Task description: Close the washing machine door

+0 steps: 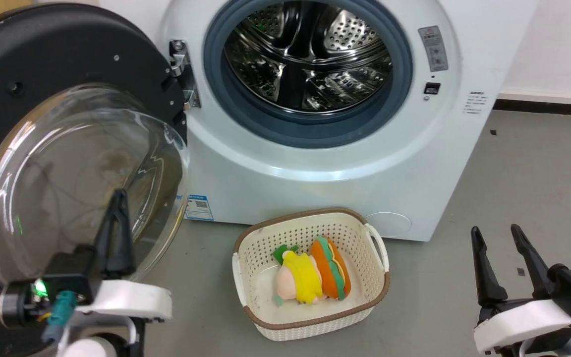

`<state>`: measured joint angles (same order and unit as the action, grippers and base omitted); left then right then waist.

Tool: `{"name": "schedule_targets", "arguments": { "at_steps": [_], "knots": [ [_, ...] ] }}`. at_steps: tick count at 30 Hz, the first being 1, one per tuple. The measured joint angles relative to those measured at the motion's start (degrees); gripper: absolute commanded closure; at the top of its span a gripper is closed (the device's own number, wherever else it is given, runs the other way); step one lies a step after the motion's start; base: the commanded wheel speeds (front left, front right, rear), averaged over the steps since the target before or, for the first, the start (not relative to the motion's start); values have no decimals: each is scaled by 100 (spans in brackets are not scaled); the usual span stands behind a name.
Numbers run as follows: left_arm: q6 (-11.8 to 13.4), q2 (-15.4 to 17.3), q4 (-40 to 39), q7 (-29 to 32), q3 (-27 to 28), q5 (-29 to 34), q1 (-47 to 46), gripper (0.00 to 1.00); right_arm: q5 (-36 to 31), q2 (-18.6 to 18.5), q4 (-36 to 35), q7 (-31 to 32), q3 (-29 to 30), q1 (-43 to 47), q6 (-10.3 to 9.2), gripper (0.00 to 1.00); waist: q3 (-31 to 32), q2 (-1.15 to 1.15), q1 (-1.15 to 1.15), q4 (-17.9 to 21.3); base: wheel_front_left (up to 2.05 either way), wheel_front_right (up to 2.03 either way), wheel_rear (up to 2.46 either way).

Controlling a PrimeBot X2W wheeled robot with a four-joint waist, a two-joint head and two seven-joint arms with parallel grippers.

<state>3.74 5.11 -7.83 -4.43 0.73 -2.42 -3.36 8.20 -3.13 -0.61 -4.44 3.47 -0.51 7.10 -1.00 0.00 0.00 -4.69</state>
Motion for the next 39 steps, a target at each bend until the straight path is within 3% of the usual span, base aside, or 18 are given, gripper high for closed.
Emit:
{"name": "schedule_targets", "arguments": {
  "at_steps": [12,19,32,39],
  "knots": [
    [-485,75,-126,-144,853,-641,-798,100,166,0,-14,-141,138,1,0,0,-134,0,0,-343,0,0,0],
    [-643,243,-45,-227,1262,-954,-1289,100,308,0,-12,-230,221,1,0,0,-235,0,0,-539,0,0,0],
    [-692,883,738,34,2039,-2103,-2179,100,512,1,42,-381,420,-1,0,0,-437,0,0,-875,0,0,0],
    [-535,1326,1347,450,2454,-2561,-2580,100,665,1,77,-468,487,-3,0,0,-529,0,0,-1041,0,0,0]
  ]
}}
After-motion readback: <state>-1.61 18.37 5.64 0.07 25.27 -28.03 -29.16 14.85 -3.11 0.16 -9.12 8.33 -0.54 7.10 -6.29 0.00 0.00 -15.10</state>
